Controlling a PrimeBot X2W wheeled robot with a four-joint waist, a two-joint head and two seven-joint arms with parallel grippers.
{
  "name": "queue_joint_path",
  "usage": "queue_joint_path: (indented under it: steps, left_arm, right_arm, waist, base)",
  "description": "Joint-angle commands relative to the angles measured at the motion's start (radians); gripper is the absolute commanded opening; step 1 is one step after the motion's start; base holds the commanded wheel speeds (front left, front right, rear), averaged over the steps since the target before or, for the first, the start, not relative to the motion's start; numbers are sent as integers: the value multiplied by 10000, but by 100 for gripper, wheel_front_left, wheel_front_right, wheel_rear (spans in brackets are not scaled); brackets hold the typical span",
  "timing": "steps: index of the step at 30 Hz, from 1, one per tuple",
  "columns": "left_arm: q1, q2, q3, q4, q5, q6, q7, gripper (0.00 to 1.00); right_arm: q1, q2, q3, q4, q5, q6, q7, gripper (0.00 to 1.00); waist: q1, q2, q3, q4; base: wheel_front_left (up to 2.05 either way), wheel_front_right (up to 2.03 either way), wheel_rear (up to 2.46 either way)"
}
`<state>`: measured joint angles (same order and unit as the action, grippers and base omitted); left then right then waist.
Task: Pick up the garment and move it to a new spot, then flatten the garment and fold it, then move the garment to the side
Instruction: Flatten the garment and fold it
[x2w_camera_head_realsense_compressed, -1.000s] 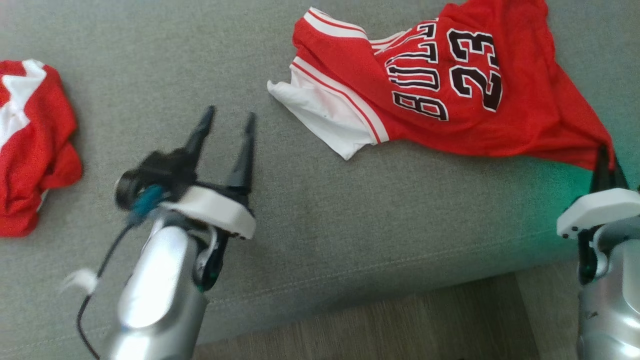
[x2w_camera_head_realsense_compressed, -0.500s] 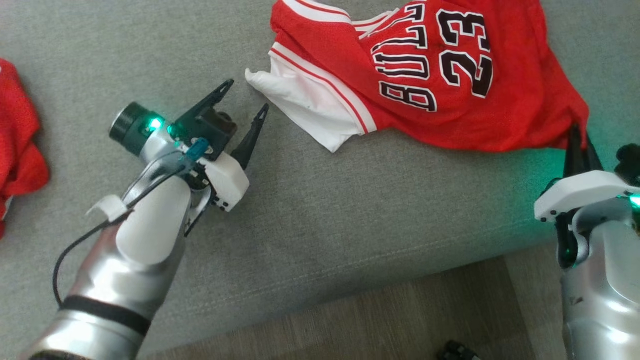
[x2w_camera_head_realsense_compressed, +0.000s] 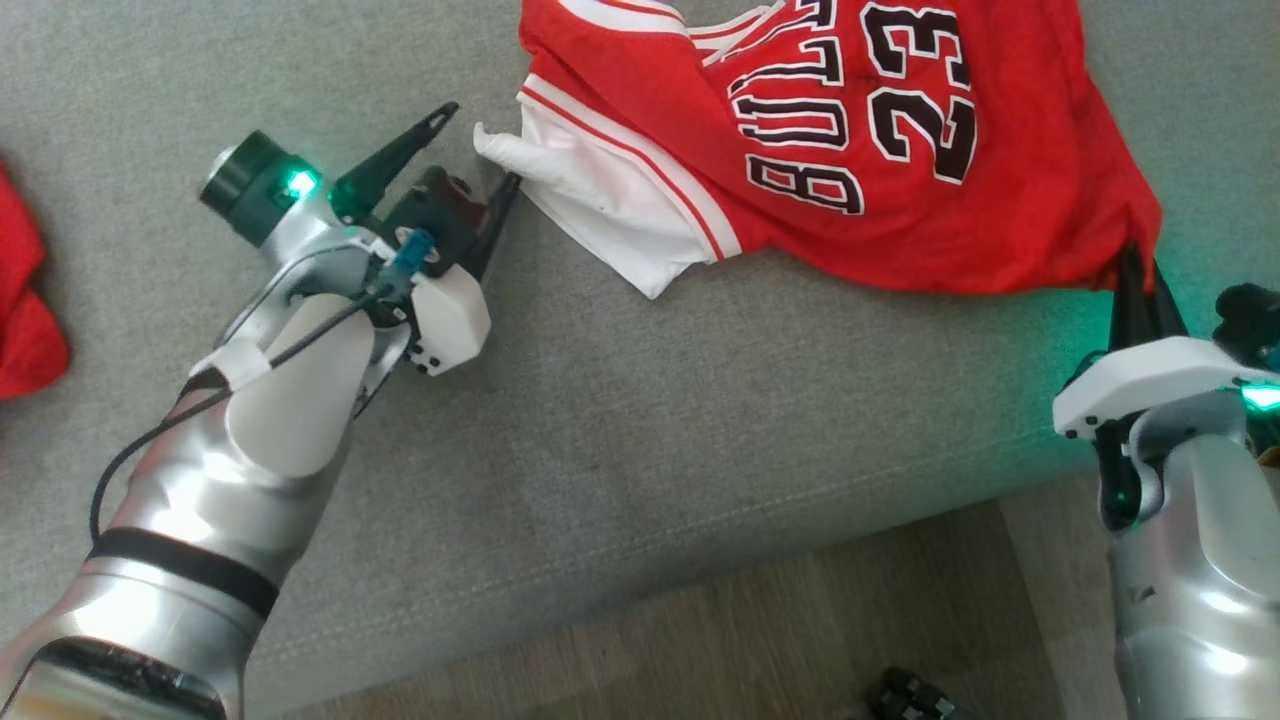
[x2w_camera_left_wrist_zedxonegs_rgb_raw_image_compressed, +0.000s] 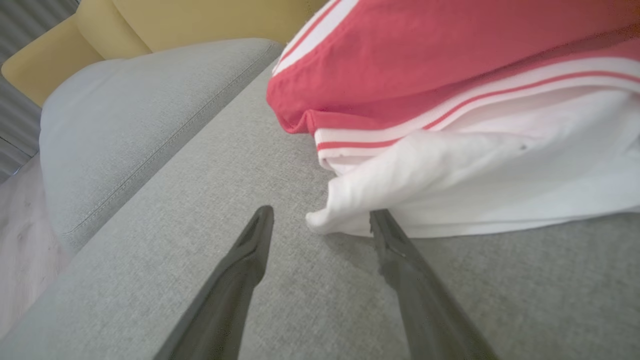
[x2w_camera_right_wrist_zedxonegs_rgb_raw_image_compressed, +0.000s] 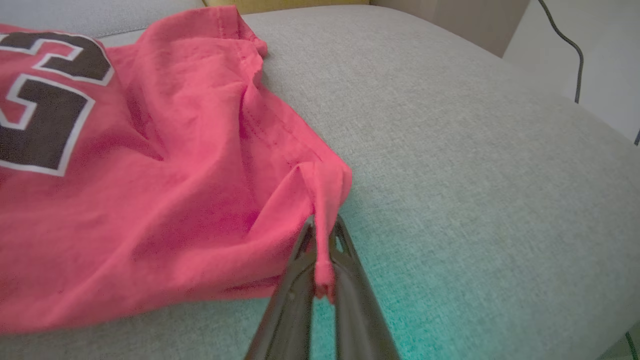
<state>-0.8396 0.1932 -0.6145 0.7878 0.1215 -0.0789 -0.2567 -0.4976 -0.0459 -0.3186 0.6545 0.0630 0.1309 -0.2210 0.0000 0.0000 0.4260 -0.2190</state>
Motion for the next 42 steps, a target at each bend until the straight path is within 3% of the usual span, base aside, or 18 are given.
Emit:
queue_joint_path:
  steps: [1, 7, 8, 9, 10, 11, 22, 26, 29, 35, 42]
  left_arm:
    - [-370, 344, 128, -279, 4, 38, -51, 100]
    - [-464, 468, -529, -531, -37, -71, -51, 100]
    - [-467, 477, -572, -490, -88, -80, -51, 76]
    - [-486, 478, -611, -406, -129, -86, -51, 29]
    - [-507, 469, -624, -340, -180, -58, -51, 7]
    - [-517, 453, -628, -280, -243, -36, -51, 0]
    - [-115, 81, -474, -91, -1456, -277, -51, 0]
    - [611, -340, 133, -413, -3447, -496, -51, 0]
    - [1090, -447, -369, -883, -5551, -511, 27, 0]
    - [1694, 347, -457, -3426, -10470, -515, 1244, 0]
    - [2298, 1149, 796, -5656, -13915, -511, 2071, 0]
  right_arm:
    - [-192, -43, 226, -228, 48, -2, -110, 0]
    - [-280, -43, 247, -28, 69, -2, -188, 0]
    - [-294, -43, 252, -6, 65, -2, -197, 0]
    - [-304, -43, 254, 14, 55, -2, -206, 0]
    - [-312, -43, 258, 31, 44, -2, -214, 0]
    - [-316, -43, 259, 47, 31, -2, -223, 0]
    - [-300, -43, 447, -202, -213, -2, -299, 0]
    - [-200, -43, 748, -794, -532, -2, -278, 0]
    - [-167, -43, 1146, -1310, -828, -2, -42, 0]
    - [-468, -331, 2143, -2243, -556, -2, 733, 0]
    - [-1292, -1355, 3640, -2670, 793, -2, 1502, 0]
  waist:
    - [0, 0, 11, 0]
    - [0, 0, 55, 27]
    - [0, 0, 53, 31]
    - [0, 0, 46, 37]
    - [0, 0, 35, 44]
    - [0, 0, 19, 52]
    - [0, 0, -471, 442]
    - [0, 0, -939, 808]
    - [0, 0, -1380, 1064]
    - [0, 0, -2327, 1587]
    - [0, 0, -3463, 1933]
  base:
    - [0, 0, 0]
    - [0, 0, 0]
    - [0, 0, 0]
    - [0, 0, 0]
    - [0, 0, 0]
    - [0, 0, 0]
    - [0, 0, 0]
    - [0, 0, 0]
    - [0, 0, 0]
    - [0, 0, 0]
    - [0, 0, 0]
